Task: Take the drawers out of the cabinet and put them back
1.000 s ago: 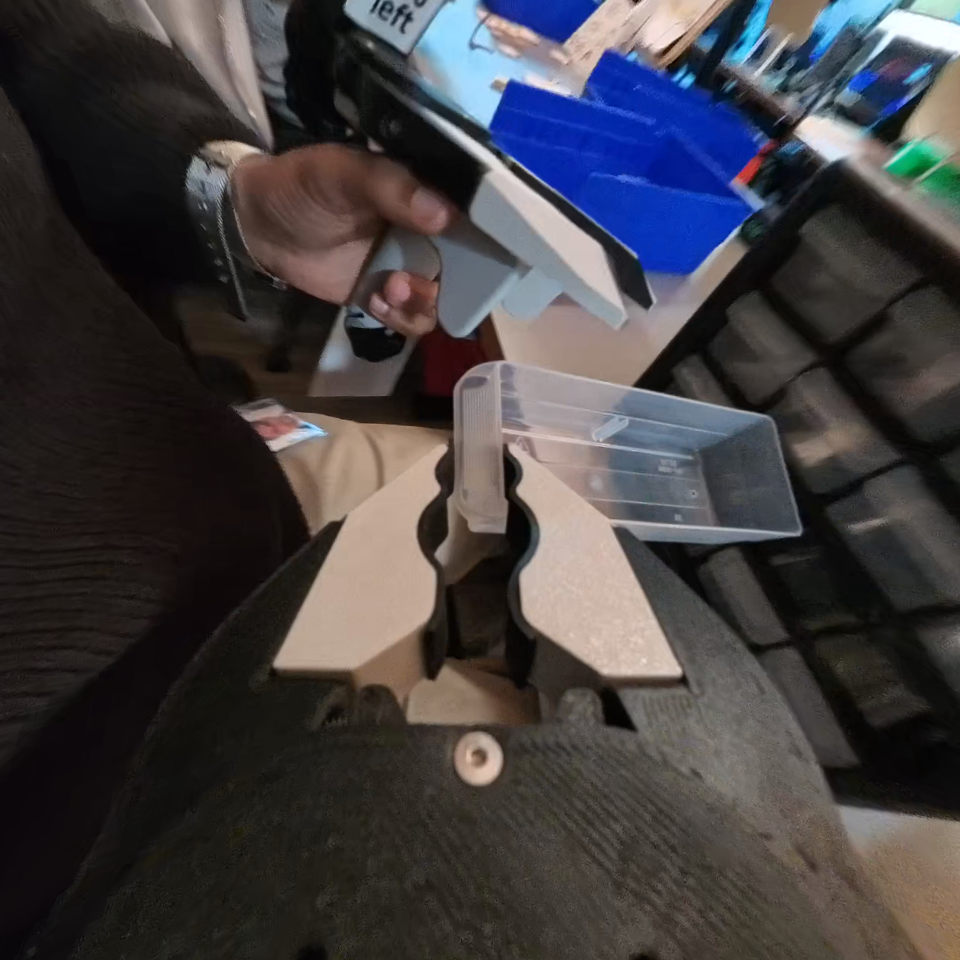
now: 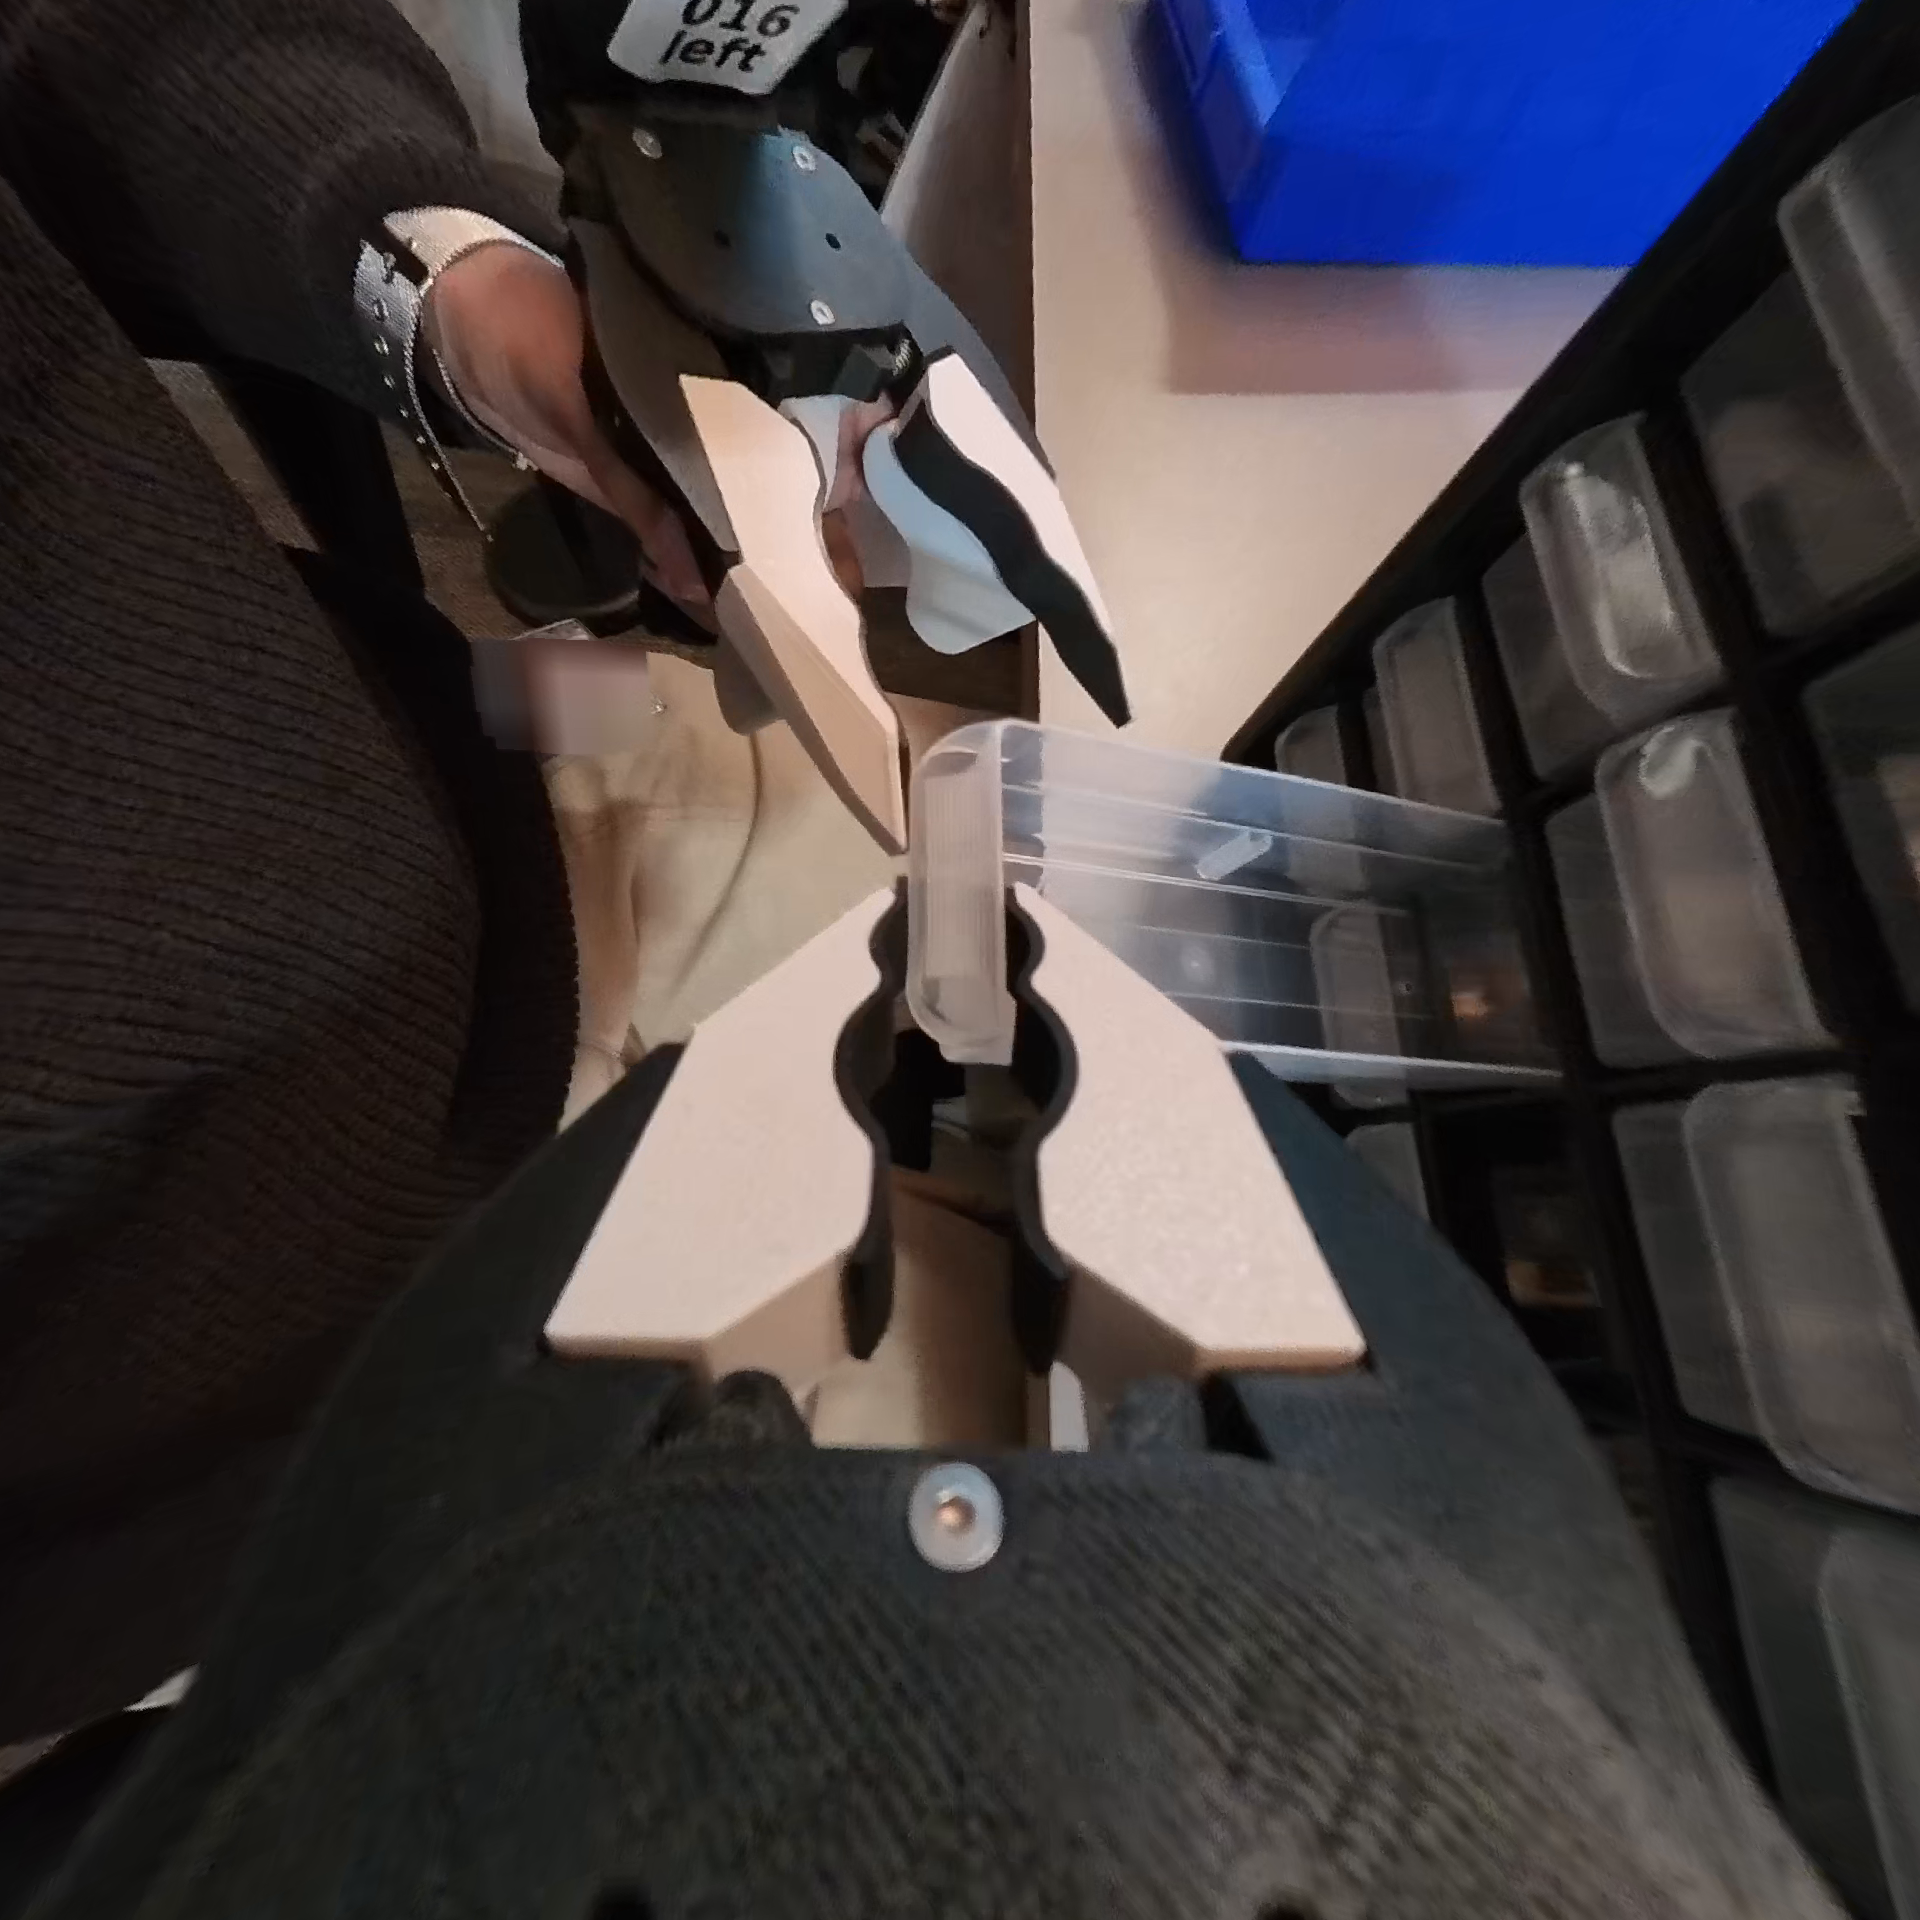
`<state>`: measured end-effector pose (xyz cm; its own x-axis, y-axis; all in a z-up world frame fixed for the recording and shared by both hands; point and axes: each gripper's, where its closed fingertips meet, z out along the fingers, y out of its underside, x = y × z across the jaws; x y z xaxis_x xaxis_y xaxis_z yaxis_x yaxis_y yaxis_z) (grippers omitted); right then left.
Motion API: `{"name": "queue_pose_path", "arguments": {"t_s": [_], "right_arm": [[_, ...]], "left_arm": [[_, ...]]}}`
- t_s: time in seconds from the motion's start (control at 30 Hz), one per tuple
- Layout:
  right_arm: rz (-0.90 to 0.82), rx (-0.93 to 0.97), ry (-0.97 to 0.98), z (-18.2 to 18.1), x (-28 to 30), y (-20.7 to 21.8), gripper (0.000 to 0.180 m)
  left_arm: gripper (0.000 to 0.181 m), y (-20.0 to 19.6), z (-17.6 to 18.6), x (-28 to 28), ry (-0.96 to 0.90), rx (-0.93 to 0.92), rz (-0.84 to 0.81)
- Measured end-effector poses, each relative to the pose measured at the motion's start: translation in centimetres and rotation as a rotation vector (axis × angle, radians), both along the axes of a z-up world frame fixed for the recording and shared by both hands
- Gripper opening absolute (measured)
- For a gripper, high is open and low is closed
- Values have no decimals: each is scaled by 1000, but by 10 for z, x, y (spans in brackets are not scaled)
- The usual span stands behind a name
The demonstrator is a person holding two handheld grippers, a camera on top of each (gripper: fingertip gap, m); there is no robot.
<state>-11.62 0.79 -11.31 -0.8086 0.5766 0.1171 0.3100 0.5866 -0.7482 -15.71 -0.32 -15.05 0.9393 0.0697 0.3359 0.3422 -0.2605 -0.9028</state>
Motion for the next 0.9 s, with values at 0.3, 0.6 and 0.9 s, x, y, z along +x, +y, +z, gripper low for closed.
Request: {"name": "queue_pose_path", "arguments": {"t_s": [0.3,0.6,0.9], "right_arm": [[-80,157,63,-26,-12,22,16],[-139,77,199,-12,-20,18,34],[-58,-43,116,-36,-6,1,0]], "left_arm": [[85,-1,1,3,8,2,-15],[84,-4,5,0,-9,19,-6],[83,-5,7,-1,-55,34,-5]]}}
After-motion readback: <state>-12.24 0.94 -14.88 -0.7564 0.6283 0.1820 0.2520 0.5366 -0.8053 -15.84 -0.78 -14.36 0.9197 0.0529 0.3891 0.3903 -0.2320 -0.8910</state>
